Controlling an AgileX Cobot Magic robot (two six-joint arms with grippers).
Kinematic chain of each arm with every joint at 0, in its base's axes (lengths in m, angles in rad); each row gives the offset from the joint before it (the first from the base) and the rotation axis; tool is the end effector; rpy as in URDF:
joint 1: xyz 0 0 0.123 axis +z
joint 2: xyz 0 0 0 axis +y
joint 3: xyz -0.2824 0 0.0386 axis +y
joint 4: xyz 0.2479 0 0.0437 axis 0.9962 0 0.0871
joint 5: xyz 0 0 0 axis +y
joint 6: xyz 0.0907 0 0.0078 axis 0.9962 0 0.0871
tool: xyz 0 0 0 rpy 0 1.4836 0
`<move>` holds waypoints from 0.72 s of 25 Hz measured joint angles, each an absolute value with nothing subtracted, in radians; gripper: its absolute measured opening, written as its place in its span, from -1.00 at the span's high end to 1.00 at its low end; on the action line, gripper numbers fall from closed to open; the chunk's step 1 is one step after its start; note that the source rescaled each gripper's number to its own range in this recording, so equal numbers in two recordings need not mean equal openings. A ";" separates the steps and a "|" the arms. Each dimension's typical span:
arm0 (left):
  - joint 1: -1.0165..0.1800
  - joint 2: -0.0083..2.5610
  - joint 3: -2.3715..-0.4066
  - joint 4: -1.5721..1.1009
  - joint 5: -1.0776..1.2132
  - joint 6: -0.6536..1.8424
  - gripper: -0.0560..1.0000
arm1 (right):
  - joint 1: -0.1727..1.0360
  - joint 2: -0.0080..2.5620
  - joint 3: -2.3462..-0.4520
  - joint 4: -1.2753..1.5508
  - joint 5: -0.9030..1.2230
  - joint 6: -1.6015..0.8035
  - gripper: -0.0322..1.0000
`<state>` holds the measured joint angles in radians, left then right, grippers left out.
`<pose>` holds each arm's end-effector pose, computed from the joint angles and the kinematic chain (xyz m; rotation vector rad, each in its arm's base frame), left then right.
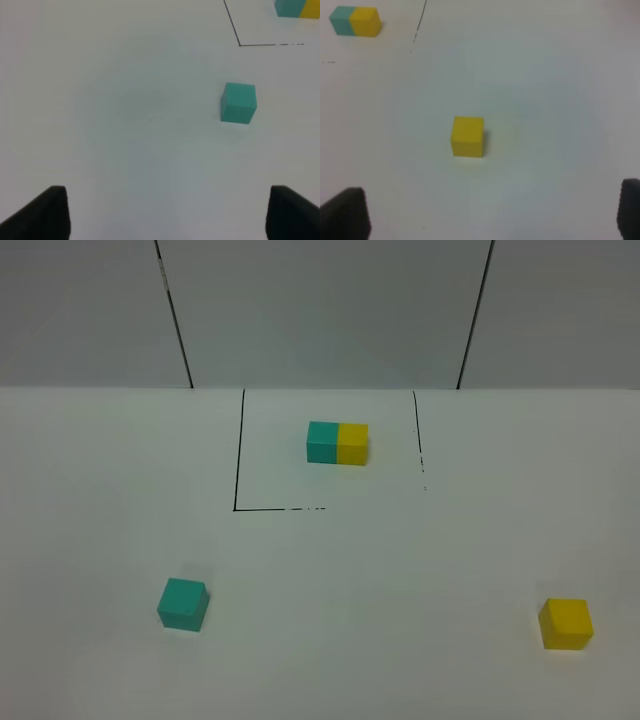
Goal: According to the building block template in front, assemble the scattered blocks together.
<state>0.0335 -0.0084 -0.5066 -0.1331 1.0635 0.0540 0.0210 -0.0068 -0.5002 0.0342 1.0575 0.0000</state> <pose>-0.0071 -0.0108 0.2793 0.0283 2.0263 -0.1036 -0.0059 0.0026 0.2775 -0.0230 2.0339 0.0541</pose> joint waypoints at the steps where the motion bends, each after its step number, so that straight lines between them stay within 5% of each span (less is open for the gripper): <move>1: 0.034 -0.008 -0.507 -0.133 1.064 0.054 -0.73 | 0.021 -0.007 -0.500 0.034 1.057 0.000 -1.00; 18: 0.034 -0.006 -0.507 -0.131 1.060 0.054 -0.73 | 0.021 -0.007 -0.500 0.034 1.057 0.000 -1.00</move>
